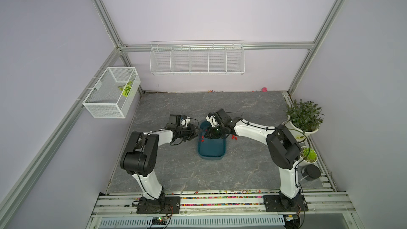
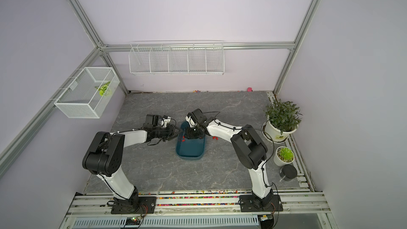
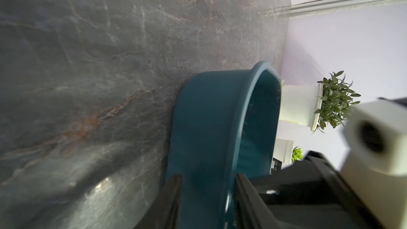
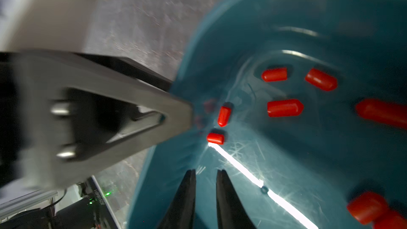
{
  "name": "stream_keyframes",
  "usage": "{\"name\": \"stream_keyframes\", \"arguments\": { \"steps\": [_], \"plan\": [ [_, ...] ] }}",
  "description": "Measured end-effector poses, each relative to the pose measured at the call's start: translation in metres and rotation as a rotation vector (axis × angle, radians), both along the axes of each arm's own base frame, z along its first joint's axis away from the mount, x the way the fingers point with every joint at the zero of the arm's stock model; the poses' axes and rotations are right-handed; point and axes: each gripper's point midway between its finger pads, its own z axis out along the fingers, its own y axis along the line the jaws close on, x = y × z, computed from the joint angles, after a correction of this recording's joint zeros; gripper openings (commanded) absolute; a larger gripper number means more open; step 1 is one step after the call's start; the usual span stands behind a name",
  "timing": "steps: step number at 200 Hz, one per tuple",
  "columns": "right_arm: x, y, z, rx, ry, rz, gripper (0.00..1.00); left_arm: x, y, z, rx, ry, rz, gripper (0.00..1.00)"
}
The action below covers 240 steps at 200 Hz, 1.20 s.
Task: Take the screw protection sleeves out of the storage box
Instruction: Pick up the screw protection sleeve from the storage box.
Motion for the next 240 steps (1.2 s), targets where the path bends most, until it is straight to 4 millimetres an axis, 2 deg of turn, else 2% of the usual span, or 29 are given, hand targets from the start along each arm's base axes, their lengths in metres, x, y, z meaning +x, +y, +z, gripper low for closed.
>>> {"name": "stream_keyframes", "arguments": {
  "steps": [30,74,132,195,240],
  "plan": [
    [-0.002,-0.002,-0.018,-0.025,0.028,0.001,0.28,0.001,0.000,0.001,-0.003,-0.004,0.003,0.44],
    [0.003,0.005,-0.014,-0.005,0.019,0.007,0.28,0.001,0.000,0.001,-0.004,-0.003,0.002,0.44],
    [0.007,0.011,-0.026,-0.009,0.031,0.013,0.28,0.001,0.000,0.001,-0.006,-0.003,0.000,0.44],
    [0.014,0.017,-0.022,0.001,0.016,0.017,0.28,0.000,0.000,0.002,-0.009,-0.002,-0.002,0.44],
    [0.015,0.022,-0.028,-0.009,0.019,0.027,0.28,0.000,-0.001,0.002,-0.010,-0.001,-0.004,0.44]
  ]
}}
